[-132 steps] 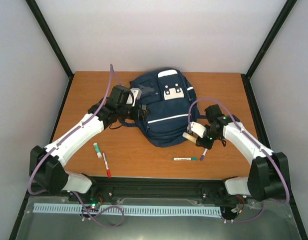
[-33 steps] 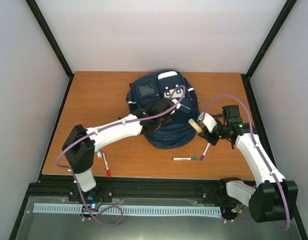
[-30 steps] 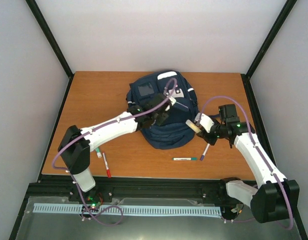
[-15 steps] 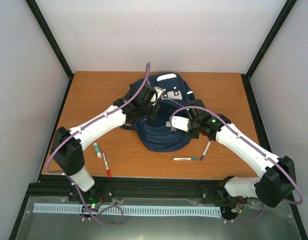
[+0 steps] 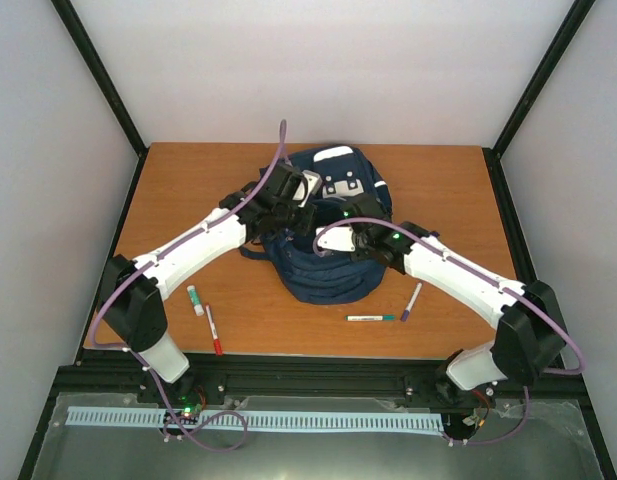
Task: Pack the student bag
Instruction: Place the stationery in the student bag.
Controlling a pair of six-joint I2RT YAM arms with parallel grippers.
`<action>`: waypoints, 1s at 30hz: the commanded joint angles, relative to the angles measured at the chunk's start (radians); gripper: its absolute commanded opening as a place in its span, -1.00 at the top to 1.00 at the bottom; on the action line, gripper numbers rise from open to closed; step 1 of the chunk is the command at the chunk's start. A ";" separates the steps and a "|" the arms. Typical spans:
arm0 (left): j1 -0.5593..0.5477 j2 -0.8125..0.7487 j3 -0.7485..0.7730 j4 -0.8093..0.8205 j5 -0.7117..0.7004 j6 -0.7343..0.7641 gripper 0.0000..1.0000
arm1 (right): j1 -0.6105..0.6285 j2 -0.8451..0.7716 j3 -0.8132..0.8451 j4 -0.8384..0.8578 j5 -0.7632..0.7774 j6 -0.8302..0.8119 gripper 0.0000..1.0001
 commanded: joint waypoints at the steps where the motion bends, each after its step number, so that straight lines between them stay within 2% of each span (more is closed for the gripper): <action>1: 0.036 -0.077 0.075 0.057 0.063 -0.077 0.99 | 0.013 0.054 0.008 0.122 0.098 -0.111 0.58; 5: 0.047 -0.086 0.074 0.053 0.057 -0.078 0.98 | 0.013 0.103 -0.017 0.234 0.132 -0.142 0.54; 8: 0.047 -0.089 0.074 0.051 0.055 -0.077 0.98 | 0.013 0.121 -0.043 0.353 0.155 -0.155 0.29; 10: 0.047 -0.089 0.074 0.050 0.052 -0.074 0.98 | 0.013 0.134 -0.023 0.358 0.151 -0.122 0.19; 17: 0.047 -0.091 0.075 0.042 0.049 -0.073 0.99 | 0.014 0.086 0.007 0.249 0.087 -0.021 0.11; 25: 0.047 -0.086 0.079 0.027 0.051 -0.077 0.98 | 0.005 -0.082 0.024 -0.057 -0.163 0.168 0.10; 30: 0.047 -0.081 0.083 0.019 0.060 -0.085 0.98 | -0.076 -0.159 -0.006 -0.172 -0.252 0.307 0.09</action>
